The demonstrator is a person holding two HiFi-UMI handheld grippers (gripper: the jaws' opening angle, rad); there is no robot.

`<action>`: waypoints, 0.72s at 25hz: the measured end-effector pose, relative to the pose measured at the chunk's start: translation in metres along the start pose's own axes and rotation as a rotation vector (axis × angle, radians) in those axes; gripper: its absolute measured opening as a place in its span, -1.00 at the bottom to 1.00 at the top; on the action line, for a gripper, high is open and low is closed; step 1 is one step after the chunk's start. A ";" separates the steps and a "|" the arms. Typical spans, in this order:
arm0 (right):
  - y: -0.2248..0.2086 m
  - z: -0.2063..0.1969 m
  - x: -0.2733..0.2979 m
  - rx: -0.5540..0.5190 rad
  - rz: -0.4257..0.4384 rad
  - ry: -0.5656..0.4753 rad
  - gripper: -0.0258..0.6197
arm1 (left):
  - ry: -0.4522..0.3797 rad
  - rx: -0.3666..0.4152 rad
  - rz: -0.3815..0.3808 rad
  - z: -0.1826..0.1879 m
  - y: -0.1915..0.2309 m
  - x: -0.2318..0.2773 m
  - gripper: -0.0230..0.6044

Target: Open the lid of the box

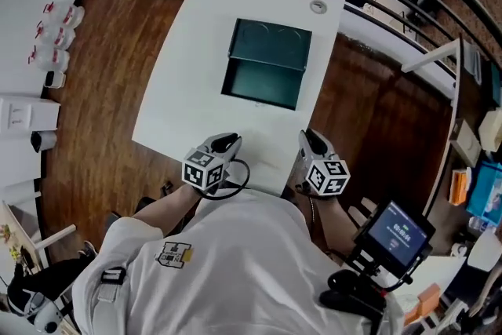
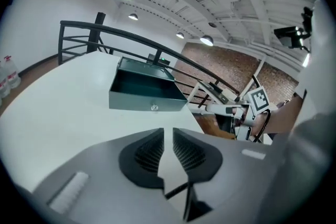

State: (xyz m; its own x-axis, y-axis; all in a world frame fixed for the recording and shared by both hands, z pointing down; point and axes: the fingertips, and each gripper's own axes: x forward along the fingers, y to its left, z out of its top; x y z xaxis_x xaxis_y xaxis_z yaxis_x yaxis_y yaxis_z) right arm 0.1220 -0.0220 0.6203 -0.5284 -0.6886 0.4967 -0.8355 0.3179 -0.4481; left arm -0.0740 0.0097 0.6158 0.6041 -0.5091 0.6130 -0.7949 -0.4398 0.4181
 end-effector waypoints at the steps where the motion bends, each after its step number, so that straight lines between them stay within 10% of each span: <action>1: 0.013 -0.021 -0.010 -0.013 0.007 0.033 -0.70 | 0.006 0.005 -0.011 -0.010 -0.001 -0.009 -0.81; 6: 0.063 -0.088 -0.035 -0.096 0.015 0.135 -0.87 | 0.092 0.053 -0.081 -0.056 -0.004 -0.028 -0.93; 18: 0.098 -0.080 -0.025 -0.124 -0.023 0.074 -0.90 | 0.010 0.067 -0.098 -0.055 0.013 -0.056 -0.93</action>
State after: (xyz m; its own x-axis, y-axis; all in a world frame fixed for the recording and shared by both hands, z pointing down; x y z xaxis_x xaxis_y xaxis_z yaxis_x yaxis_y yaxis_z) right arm 0.0418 0.0784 0.6232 -0.5148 -0.6480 0.5613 -0.8573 0.3840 -0.3430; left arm -0.1215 0.0732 0.6243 0.6778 -0.4540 0.5784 -0.7264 -0.5353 0.4310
